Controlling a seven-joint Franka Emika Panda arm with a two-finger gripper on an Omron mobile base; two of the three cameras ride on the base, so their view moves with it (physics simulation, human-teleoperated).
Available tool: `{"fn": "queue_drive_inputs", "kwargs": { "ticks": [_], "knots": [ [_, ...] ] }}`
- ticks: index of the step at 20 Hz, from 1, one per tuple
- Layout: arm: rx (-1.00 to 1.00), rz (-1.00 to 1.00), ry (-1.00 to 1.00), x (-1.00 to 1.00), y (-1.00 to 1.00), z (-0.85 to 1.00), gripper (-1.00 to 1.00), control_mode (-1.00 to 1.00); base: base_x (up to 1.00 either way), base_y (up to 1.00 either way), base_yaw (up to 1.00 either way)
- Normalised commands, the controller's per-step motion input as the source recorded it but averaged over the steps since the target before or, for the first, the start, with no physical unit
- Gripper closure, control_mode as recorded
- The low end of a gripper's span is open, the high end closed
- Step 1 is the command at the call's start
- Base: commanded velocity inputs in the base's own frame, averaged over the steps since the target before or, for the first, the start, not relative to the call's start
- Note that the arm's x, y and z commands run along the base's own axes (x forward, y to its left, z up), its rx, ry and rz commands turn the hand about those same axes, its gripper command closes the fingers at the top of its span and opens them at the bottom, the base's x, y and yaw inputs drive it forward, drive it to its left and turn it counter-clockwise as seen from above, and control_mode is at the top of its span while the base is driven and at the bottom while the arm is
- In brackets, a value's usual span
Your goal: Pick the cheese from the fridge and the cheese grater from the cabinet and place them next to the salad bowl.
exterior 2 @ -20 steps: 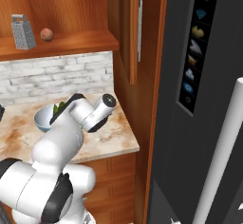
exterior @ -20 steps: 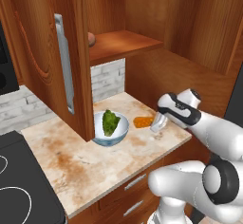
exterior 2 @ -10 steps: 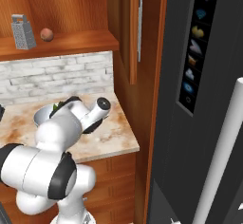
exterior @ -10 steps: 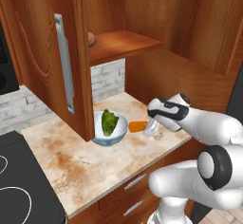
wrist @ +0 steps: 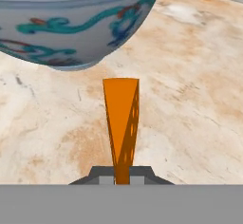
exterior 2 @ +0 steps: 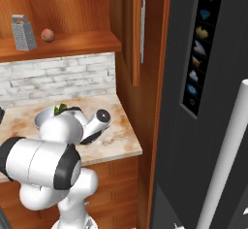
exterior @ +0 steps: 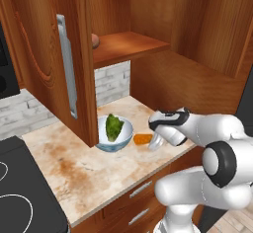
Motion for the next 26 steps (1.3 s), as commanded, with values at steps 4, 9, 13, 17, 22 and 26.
{"fn": "queue_drive_inputs", "kwargs": {
  "ticks": [4,9,13,17,22,26],
  "knots": [
    [-0.03,-0.01,0.00,0.00,0.00,-0.30,1.00,-1.00,0.00,0.00,0.00],
    [-0.02,0.00,0.00,0.00,0.00,-0.21,1.00,-1.00,0.00,0.00,0.00],
    [0.00,0.00,0.00,0.00,0.00,0.00,1.00,-1.00,0.00,0.00,0.00],
    [0.00,0.00,0.00,0.00,0.00,0.00,-1.00,-1.00,0.00,0.00,0.00],
    [0.00,0.00,0.00,0.00,0.00,0.00,-1.00,-1.00,0.00,0.00,0.00],
    [-0.01,0.00,0.05,0.00,0.00,0.00,-1.00,-1.00,0.00,0.00,0.00]
  ]
}}
